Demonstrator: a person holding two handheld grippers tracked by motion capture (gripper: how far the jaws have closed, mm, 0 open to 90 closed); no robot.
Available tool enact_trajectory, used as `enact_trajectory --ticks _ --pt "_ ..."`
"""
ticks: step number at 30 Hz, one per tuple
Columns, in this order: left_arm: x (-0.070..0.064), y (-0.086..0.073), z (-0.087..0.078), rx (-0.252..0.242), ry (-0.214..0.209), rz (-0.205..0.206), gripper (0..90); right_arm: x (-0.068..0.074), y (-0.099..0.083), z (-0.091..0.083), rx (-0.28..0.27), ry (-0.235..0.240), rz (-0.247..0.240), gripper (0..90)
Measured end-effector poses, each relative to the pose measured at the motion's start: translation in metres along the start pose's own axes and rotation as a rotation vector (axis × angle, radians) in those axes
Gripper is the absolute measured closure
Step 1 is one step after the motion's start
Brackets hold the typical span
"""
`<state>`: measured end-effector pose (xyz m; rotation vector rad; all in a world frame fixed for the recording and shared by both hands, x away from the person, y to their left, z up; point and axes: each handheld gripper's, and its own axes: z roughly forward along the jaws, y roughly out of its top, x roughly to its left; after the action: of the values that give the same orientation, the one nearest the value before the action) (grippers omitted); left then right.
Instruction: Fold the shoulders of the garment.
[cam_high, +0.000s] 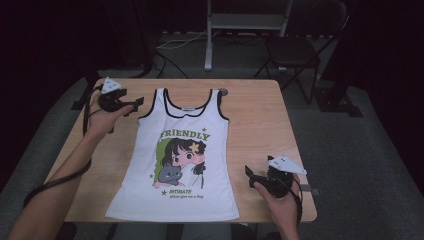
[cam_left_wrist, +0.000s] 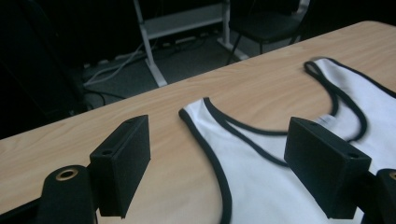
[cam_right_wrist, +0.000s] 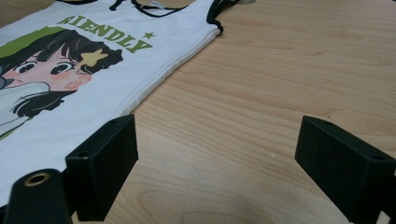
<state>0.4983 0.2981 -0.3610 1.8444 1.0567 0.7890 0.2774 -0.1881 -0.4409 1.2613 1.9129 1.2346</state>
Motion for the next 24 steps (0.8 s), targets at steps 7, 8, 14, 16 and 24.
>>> enact_trajectory --ticks 7,8,14,16,24 --pt "0.002 0.021 0.060 0.082 0.020 0.016 23.6 0.000 0.000 0.000 -0.002 -0.001 -0.002 12.8" --pt "0.003 0.022 0.076 0.120 0.036 0.024 24.5 0.000 0.000 0.000 0.000 0.003 0.005 12.8" --pt "0.009 0.020 0.110 0.198 0.055 0.015 24.5 -0.001 0.000 0.000 0.000 0.011 0.011 12.8" --pt "0.011 0.018 0.121 0.223 0.073 0.008 25.1 -0.001 0.000 0.000 0.002 0.012 0.008 12.8" --pt "0.016 0.005 0.152 0.270 0.089 -0.039 32.8 -0.001 0.001 0.002 -0.001 0.027 0.014 12.8"
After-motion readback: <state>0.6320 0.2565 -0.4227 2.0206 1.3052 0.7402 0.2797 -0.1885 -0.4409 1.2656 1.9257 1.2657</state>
